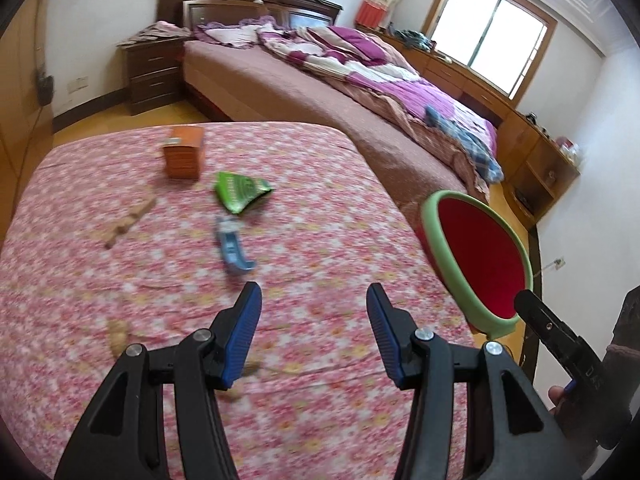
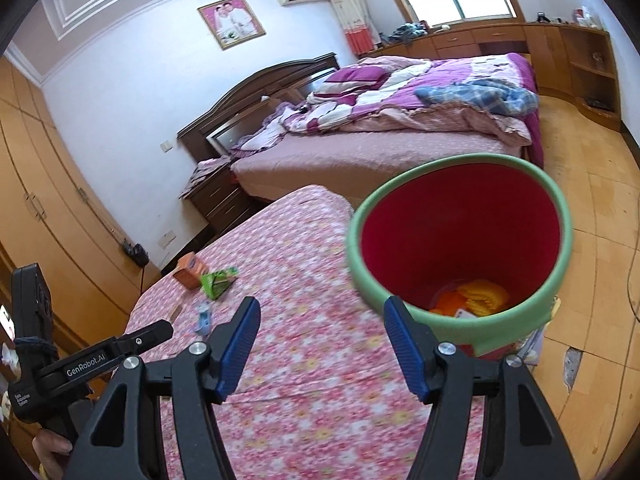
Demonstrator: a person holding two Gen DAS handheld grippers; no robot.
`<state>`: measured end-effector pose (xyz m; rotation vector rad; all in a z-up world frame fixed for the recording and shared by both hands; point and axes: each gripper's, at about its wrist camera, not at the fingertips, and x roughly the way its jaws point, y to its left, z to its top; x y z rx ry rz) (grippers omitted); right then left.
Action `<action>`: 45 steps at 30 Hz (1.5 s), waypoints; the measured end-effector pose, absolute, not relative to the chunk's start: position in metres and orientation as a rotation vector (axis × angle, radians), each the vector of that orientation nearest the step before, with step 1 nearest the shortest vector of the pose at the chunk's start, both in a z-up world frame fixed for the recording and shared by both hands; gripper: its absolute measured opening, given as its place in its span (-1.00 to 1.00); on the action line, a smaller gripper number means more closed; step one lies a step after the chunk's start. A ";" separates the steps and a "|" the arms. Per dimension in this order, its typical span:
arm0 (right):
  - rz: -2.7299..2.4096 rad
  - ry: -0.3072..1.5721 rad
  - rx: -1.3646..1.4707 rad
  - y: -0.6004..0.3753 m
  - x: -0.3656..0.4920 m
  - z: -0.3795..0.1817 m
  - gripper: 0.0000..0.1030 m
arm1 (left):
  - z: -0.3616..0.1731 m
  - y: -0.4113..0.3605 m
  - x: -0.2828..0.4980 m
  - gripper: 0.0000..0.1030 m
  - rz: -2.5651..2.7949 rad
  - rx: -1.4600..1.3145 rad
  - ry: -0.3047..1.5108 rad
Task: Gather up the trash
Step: 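Move both open tools back toward the remaining items on the bed, then grasp the wooden stick with the left tool while the right tool approaches the blue plastic piece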
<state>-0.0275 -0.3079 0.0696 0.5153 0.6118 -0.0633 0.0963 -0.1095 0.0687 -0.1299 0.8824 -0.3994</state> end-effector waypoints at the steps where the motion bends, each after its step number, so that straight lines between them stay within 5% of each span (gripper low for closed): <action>1: -0.058 0.614 0.513 -0.305 -0.027 0.070 0.30 | 0.069 -0.103 0.096 0.06 -0.387 -0.135 0.878; 28: 0.049 0.697 0.429 -0.213 0.027 0.074 0.33 | 0.070 0.048 0.137 0.06 -0.129 -0.139 0.815; 45: 0.020 0.770 0.391 -0.194 0.070 0.046 0.33 | 0.024 0.048 0.193 0.06 -0.165 -0.113 0.884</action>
